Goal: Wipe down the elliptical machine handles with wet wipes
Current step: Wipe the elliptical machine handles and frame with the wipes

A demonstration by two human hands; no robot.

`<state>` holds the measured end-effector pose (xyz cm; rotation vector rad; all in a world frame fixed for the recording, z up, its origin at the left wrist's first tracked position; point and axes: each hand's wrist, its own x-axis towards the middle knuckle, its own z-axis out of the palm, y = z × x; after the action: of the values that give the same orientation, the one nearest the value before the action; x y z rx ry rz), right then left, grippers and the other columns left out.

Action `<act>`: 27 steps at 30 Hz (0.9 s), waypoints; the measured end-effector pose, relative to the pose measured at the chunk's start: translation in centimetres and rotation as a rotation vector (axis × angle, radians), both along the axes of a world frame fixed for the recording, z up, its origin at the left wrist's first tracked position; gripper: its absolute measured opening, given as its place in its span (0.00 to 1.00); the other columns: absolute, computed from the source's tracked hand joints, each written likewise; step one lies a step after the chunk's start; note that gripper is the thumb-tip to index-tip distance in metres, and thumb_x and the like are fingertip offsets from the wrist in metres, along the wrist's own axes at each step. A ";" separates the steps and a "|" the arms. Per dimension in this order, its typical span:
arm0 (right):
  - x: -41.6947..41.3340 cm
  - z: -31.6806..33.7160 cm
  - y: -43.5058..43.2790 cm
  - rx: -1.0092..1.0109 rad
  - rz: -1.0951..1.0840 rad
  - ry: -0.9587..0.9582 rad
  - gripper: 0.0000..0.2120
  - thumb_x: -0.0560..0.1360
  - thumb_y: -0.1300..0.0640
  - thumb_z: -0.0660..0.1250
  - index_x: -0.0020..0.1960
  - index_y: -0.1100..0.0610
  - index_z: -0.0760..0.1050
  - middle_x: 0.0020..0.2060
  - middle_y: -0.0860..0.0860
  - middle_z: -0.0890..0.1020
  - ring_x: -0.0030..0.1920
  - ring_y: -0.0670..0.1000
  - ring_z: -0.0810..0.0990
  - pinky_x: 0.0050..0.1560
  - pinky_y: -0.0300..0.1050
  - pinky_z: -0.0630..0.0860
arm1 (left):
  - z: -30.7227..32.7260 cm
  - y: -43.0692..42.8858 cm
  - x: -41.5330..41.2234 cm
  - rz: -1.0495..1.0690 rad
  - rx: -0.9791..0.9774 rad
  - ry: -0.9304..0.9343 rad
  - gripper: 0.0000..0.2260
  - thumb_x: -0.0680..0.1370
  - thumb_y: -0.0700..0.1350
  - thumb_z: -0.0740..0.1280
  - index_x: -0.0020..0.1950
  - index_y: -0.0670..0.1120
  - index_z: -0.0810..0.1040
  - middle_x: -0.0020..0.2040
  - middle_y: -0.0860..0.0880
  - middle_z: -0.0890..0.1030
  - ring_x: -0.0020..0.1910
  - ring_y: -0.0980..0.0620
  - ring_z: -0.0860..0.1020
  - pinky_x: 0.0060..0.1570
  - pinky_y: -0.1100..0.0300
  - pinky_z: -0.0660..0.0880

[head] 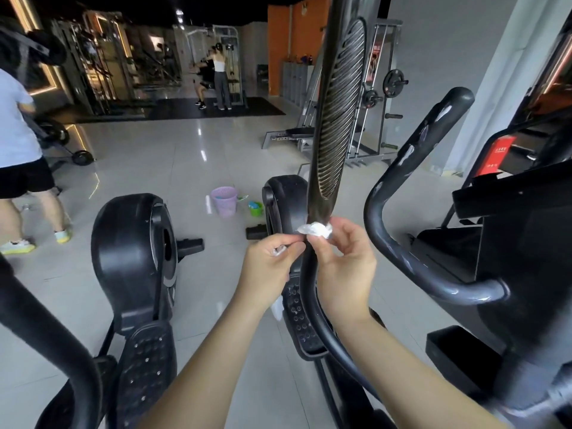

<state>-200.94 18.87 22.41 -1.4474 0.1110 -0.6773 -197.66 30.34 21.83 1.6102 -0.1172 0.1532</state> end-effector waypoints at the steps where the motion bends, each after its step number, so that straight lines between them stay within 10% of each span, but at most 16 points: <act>1: 0.0 -0.3 0.0 -0.059 -0.011 0.022 0.13 0.77 0.61 0.76 0.60 0.52 0.80 0.53 0.43 0.86 0.56 0.39 0.83 0.56 0.30 0.76 | -0.3 0.0 0.0 -0.001 -0.005 0.006 0.05 0.79 0.40 0.72 0.47 0.47 0.87 0.28 0.57 0.76 0.24 0.56 0.67 0.26 0.64 0.65; 11: -0.2 -8.4 -1.2 -0.334 0.107 0.359 0.10 0.80 0.56 0.70 0.52 0.40 0.77 0.38 0.42 0.84 0.37 0.40 0.80 0.39 0.30 0.73 | -5.6 -0.6 -0.5 0.044 -0.051 0.073 0.05 0.79 0.39 0.72 0.52 0.46 0.87 0.31 0.57 0.80 0.24 0.58 0.68 0.26 0.65 0.67; 15: 0.0 -11.9 -2.1 -0.511 0.107 0.507 0.02 0.79 0.58 0.69 0.48 0.54 0.78 0.30 0.47 0.74 0.30 0.45 0.70 0.33 0.42 0.68 | -8.1 -1.0 -0.8 0.090 -0.070 0.063 0.05 0.79 0.38 0.72 0.52 0.47 0.86 0.30 0.60 0.79 0.27 0.63 0.74 0.32 0.71 0.70; 21: -0.7 -15.2 -3.7 -0.750 0.116 0.631 0.04 0.78 0.59 0.69 0.52 0.55 0.80 0.41 0.50 0.85 0.43 0.54 0.83 0.43 0.49 0.78 | -14.3 -3.3 -2.2 0.200 -0.063 0.135 0.09 0.78 0.43 0.73 0.57 0.55 0.83 0.52 0.57 0.85 0.47 0.62 0.81 0.50 0.73 0.74; 27: -4.0 -17.2 -6.4 -0.871 0.117 0.849 0.15 0.79 0.62 0.68 0.65 0.56 0.78 0.54 0.55 0.86 0.57 0.59 0.83 0.55 0.49 0.78 | -18.7 -5.6 -3.9 0.237 -0.072 0.257 0.08 0.77 0.44 0.75 0.55 0.54 0.82 0.51 0.54 0.85 0.52 0.55 0.83 0.56 0.57 0.80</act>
<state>-204.94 12.48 5.19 -2.4930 0.4208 0.0738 -201.58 24.70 3.08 1.5549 0.2751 0.1305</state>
